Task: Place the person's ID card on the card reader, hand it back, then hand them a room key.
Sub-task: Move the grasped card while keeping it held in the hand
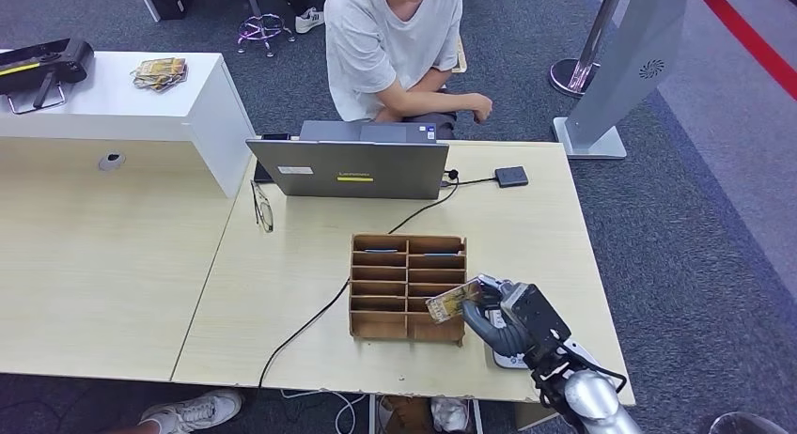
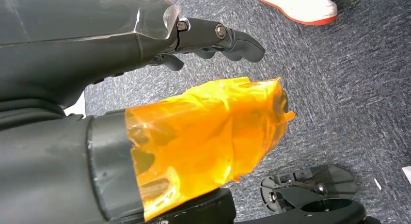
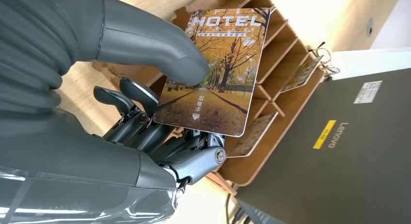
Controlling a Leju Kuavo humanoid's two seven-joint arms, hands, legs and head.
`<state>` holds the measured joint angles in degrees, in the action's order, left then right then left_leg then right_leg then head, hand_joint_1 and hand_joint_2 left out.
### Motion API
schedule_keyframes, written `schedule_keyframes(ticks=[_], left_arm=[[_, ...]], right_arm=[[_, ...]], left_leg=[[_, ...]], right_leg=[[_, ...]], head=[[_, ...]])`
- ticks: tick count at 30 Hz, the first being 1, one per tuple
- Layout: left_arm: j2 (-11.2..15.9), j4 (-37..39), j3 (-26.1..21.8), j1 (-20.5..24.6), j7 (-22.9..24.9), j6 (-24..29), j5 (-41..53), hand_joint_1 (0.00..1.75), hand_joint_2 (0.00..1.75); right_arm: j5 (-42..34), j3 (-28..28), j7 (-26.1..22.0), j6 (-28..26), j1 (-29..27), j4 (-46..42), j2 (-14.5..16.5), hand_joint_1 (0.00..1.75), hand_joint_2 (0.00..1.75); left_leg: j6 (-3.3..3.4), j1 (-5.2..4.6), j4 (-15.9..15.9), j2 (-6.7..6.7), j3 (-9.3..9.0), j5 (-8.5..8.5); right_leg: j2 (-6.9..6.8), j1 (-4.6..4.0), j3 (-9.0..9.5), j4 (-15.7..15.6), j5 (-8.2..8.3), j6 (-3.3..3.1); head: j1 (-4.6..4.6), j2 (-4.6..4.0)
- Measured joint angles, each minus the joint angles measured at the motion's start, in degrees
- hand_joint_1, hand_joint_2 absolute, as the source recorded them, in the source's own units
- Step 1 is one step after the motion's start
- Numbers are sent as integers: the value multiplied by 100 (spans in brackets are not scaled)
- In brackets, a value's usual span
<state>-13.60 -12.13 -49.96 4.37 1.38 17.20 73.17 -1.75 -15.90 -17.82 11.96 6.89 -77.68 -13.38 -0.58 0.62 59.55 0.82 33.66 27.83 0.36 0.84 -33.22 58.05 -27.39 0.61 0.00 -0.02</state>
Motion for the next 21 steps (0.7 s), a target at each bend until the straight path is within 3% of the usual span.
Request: schedule_keyframes(ticks=[21], left_arm=[[2,0,-1,0,0,-22,56,0,0]], right_arm=[[14,11,175,104,-49,280,-258,175,175]], left_leg=[[0,0,0,0,0,0]], right_leg=[[0,0,0,0,0,0]], head=[[0,0]])
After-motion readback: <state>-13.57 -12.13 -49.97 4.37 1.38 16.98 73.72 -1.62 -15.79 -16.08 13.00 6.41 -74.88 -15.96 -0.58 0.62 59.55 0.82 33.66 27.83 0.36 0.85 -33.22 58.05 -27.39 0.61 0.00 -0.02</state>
